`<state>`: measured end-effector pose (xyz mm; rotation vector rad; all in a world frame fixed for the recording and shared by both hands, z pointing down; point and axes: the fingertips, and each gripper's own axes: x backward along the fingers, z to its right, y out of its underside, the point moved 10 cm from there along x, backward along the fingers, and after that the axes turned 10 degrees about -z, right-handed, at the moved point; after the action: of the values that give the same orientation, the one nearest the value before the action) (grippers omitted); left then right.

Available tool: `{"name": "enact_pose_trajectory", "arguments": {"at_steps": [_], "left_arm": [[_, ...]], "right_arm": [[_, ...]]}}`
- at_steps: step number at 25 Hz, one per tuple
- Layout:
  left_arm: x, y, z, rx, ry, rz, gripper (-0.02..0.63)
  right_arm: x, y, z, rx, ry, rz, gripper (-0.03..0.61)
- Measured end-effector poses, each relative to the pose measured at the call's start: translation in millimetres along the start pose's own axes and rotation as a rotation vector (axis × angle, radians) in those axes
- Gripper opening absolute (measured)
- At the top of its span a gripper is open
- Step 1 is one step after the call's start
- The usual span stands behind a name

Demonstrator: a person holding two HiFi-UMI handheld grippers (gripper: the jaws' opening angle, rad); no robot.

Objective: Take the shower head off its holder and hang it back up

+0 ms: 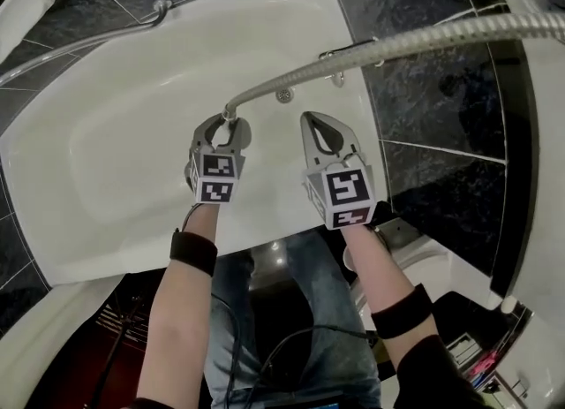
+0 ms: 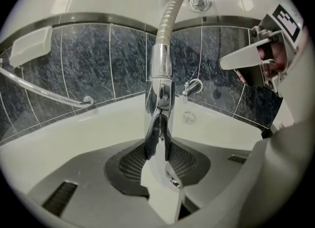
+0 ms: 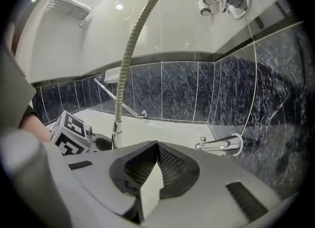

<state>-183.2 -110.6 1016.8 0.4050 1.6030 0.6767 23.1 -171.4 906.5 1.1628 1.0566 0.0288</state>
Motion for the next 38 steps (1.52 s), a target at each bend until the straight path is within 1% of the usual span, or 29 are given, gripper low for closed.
{"name": "enact_pose_trajectory", "arguments": {"at_steps": [3,5,9,10,13,17,20,23,26,27,29,32,33,38], "left_arm": [[-17.6,-4.4,9.3,-0.026,0.029,0.025,0.12],[-26.5,-9.2,14.7,-0.046,0.045,0.049,0.12],[-40.9,-16.7,24.8,-0.07,0.074,0.068,0.126],[-43.3,-19.5,27.0,-0.079,0.085,0.071,0.135],[-48.4,-26.3,31.3,-0.092,0.113,0.073,0.201],[-52.8,-29.4,32.5,-0.093,0.124,0.075,0.251],[-54.0,-26.0,31.6,-0.103,0.13,0.059,0.331],[-51.6,-21.3,29.6,-0.101,0.132,0.044,0.334],[-38.1,-22.0,29.6,-0.096,0.131,0.027,0.333],[-30.0,-23.5,29.9,-0.094,0.13,0.02,0.33],[-8.0,-29.2,28.6,-0.088,0.119,0.012,0.298],[37.5,-45.3,18.4,-0.081,0.079,0.014,0.235],[55.1,-50.6,14.8,-0.079,0.064,0.013,0.196],[156.7,-81.9,-4.2,-0.055,-0.01,0.03,0.058]], "right_arm": [[-11.7,19.1,8.3,-0.003,0.015,-0.026,0.023],[-16.1,24.6,11.8,-0.011,0.018,-0.037,0.023],[-20.3,33.3,21.5,-0.017,0.04,-0.042,0.023],[-20.8,34.3,22.5,-0.019,0.042,-0.045,0.023],[-22.4,37.0,24.9,-0.026,0.047,-0.052,0.023],[-25.0,38.3,28.4,-0.029,0.053,-0.057,0.023],[-27.2,42.0,32.6,-0.033,0.066,-0.059,0.023],[-27.7,44.6,36.3,-0.043,0.073,-0.066,0.023],[-20.1,42.4,37.0,-0.05,0.077,-0.083,0.023],[-14.9,40.4,36.4,-0.054,0.078,-0.092,0.023],[-2.5,32.9,34.3,-0.061,0.078,-0.107,0.023],[16.1,10.7,29.8,-0.064,0.066,-0.108,0.023],[23.9,1.9,28.1,-0.062,0.062,-0.109,0.023],[70.9,-47.8,15.8,-0.054,0.04,-0.112,0.023]]}}
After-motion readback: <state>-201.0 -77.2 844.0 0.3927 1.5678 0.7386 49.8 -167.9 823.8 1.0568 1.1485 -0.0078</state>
